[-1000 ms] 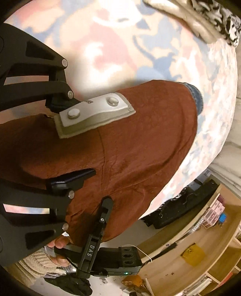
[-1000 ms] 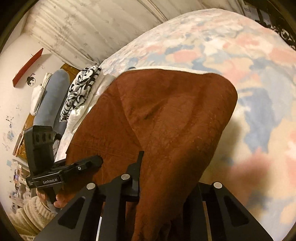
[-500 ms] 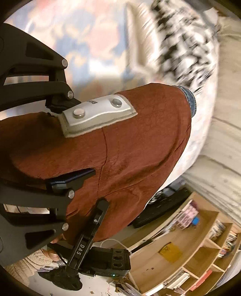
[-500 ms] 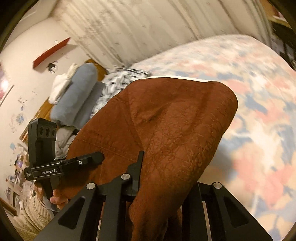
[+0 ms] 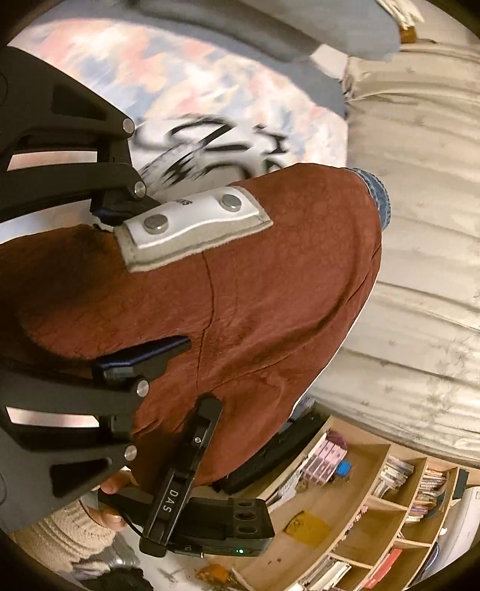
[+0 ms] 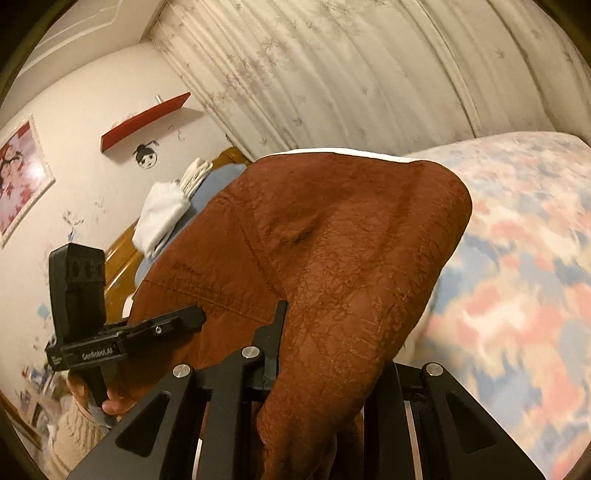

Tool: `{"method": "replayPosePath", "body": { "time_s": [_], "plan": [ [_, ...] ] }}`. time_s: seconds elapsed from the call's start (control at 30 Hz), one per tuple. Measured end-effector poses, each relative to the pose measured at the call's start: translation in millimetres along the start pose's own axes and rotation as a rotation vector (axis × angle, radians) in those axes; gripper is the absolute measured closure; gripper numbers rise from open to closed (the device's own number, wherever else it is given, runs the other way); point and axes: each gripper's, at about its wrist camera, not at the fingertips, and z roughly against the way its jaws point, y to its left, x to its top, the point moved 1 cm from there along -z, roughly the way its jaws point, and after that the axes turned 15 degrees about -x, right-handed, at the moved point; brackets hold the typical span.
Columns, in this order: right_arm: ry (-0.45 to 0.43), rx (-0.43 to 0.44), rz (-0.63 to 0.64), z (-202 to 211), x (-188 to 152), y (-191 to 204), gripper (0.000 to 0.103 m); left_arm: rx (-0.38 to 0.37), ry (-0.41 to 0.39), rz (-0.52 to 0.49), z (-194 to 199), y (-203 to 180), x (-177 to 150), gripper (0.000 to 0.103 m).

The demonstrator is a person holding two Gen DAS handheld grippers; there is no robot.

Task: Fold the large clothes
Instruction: 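Grasp the folded brown bundle with the left gripper while the right gripper grasps its other side, then carry the brown bundle with both grippers and lower it onto the folded clothes stack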

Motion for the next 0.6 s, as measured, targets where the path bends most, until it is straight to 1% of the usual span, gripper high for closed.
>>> {"method": "replayPosePath", "body": {
  "time_s": [0.1,0.13,0.17,0.23,0.27,0.33,0.37,0.4,0.43,0.47,0.53,0.57,0.6],
  "plan": [
    [-0.007,-0.001,-0.007,-53.3,19.4,15.9,0.086,0.005,-0.001,0.000,-14.6,55.0,27.7,0.053],
    [0.001,0.001,-0.020,-69.0,22.5,18.6,0.086,0.009,0.004,-0.001,-20.1,69.7,30.9,0.053],
    [0.012,-0.003,-0.029,-94.3,25.6,22.0,0.086,0.018,0.015,-0.004,-29.1,89.4,35.5,0.053],
    [0.042,-0.004,-0.054,-134.0,25.6,22.5,0.086,0.027,0.046,0.020,-51.6,128.2,39.1,0.053],
    [0.066,-0.010,-0.068,-156.4,22.0,21.0,0.086,0.033,0.062,0.039,-70.2,136.8,39.0,0.053],
    [0.122,-0.020,-0.093,-193.0,7.5,8.5,0.086,0.039,0.112,0.079,-97.5,174.7,30.8,0.052],
    [0.156,-0.035,-0.097,-221.3,0.7,1.3,0.086,0.047,0.134,0.105,-116.0,182.9,25.6,0.048],
    [0.181,-0.052,-0.096,-240.0,-9.7,-1.6,0.086,0.069,0.160,0.115,-131.1,200.0,16.6,0.045],
    [0.188,-0.062,-0.093,-250.9,-18.6,-7.1,0.085,0.076,0.156,0.116,-138.4,206.9,12.9,0.037],
    [0.183,-0.065,-0.092,-257.8,-28.3,-11.7,0.084,0.065,0.127,0.117,-140.4,216.0,8.7,0.031],
    [0.166,-0.052,-0.098,-262.5,-35.5,-20.1,0.081,0.021,0.085,0.125,-140.3,220.7,3.2,0.029],
    [0.166,-0.054,-0.094,-260.6,-37.8,-22.7,0.078,0.014,0.079,0.127,-139.1,220.9,3.0,0.028],
    [0.166,-0.066,-0.075,-259.0,-39.6,-23.4,0.075,0.023,0.079,0.116,-138.6,218.8,0.8,0.027]
  ]
}}
